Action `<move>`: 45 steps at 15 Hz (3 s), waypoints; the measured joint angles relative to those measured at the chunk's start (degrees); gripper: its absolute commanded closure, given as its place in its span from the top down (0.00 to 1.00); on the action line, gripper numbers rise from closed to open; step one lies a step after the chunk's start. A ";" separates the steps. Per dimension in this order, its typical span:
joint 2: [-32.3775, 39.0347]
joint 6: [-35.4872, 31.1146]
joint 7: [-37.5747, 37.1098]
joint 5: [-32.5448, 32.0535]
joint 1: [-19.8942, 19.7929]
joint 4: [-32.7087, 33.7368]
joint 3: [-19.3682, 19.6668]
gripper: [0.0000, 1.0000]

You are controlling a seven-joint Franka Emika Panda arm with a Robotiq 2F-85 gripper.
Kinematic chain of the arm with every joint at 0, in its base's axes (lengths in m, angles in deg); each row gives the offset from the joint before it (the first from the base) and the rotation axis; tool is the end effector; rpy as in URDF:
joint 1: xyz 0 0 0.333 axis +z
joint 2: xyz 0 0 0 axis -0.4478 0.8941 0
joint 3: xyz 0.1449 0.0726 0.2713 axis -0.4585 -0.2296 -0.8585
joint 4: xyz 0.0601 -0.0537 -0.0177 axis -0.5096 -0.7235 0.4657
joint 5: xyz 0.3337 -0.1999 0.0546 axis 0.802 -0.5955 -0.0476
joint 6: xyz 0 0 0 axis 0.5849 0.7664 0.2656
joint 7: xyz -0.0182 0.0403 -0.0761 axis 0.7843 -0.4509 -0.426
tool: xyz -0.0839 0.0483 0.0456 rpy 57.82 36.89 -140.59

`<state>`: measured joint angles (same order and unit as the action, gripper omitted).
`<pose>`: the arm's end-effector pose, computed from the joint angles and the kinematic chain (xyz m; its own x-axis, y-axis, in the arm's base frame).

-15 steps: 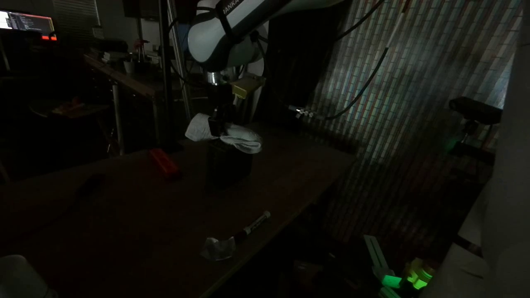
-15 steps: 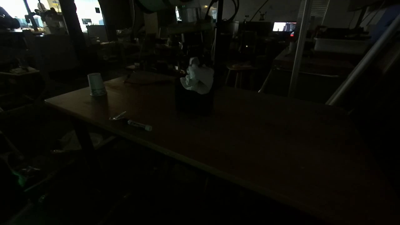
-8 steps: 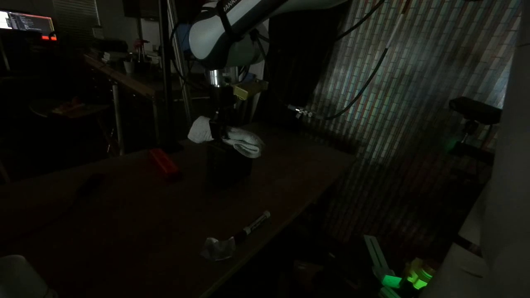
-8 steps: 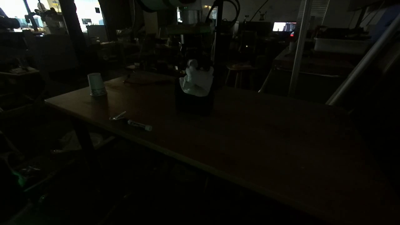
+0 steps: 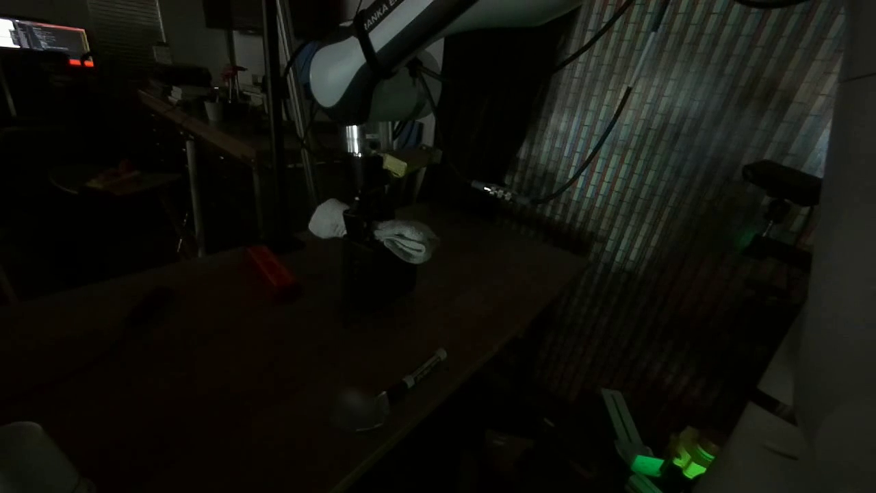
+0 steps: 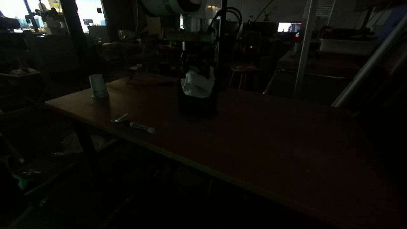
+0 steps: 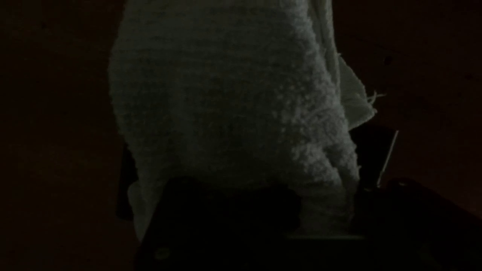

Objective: Put the white towel in the black basket.

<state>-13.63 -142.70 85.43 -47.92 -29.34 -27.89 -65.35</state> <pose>0.6144 -0.0324 0.3492 0.9366 0.3347 -0.1036 0.3396 -0.9399 0.0341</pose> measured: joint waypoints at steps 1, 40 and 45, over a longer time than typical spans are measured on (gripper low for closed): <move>0.05 0.13 0.08 0.22 -0.06 -0.09 0.00 0.00; -9.66 0.66 3.30 -4.22 0.34 -3.13 0.07 0.00; -6.30 -1.04 1.92 -6.31 0.36 -1.54 0.10 0.00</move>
<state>-19.93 -143.74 87.34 -54.23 -28.98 -29.44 -65.25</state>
